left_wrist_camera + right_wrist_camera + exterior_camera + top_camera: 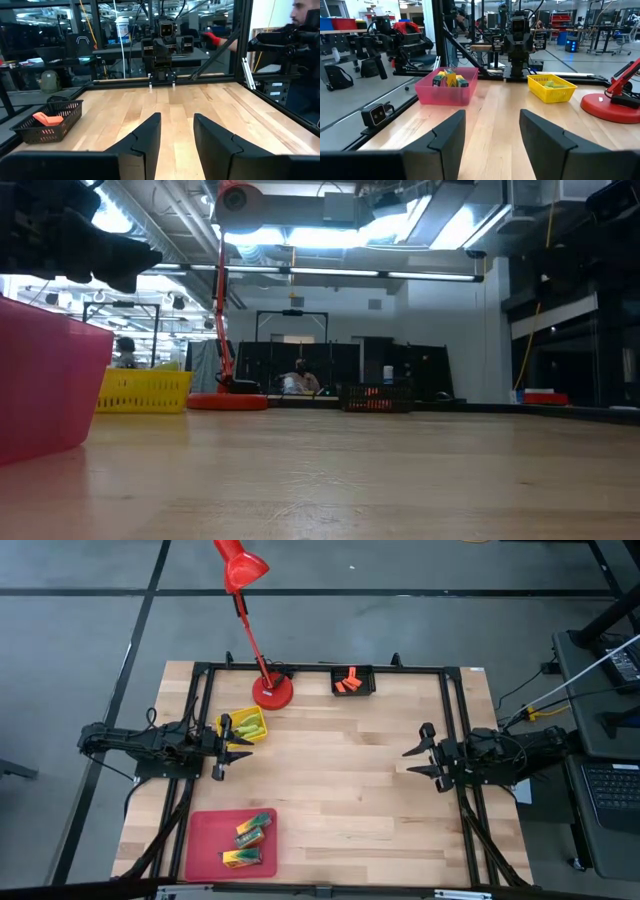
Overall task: Pick & Place School Supplies
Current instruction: Return to Home Position
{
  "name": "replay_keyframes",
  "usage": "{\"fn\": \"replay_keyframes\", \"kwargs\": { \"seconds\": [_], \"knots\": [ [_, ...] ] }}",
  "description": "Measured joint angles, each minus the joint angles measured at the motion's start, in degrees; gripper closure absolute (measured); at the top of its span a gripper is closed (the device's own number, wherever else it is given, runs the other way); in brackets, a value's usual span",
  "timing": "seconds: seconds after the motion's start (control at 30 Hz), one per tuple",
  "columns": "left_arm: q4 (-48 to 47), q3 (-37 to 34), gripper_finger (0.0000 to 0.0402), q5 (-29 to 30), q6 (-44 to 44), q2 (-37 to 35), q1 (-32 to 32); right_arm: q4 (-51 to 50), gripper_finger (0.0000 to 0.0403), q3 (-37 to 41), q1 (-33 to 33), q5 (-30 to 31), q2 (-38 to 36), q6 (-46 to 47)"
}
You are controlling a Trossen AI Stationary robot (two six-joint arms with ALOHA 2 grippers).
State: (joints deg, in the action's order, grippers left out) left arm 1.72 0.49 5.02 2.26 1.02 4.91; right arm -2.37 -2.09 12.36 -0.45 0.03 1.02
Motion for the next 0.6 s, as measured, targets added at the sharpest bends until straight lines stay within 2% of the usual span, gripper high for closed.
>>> {"fn": "replay_keyframes", "kwargs": {
  "seconds": [0.6],
  "knots": [
    [0.0,0.0,0.0291,0.0,0.0,0.0,0.0,0.0,0.0215,0.0,0.0,0.0,0.0,0.0]
  ]
}}
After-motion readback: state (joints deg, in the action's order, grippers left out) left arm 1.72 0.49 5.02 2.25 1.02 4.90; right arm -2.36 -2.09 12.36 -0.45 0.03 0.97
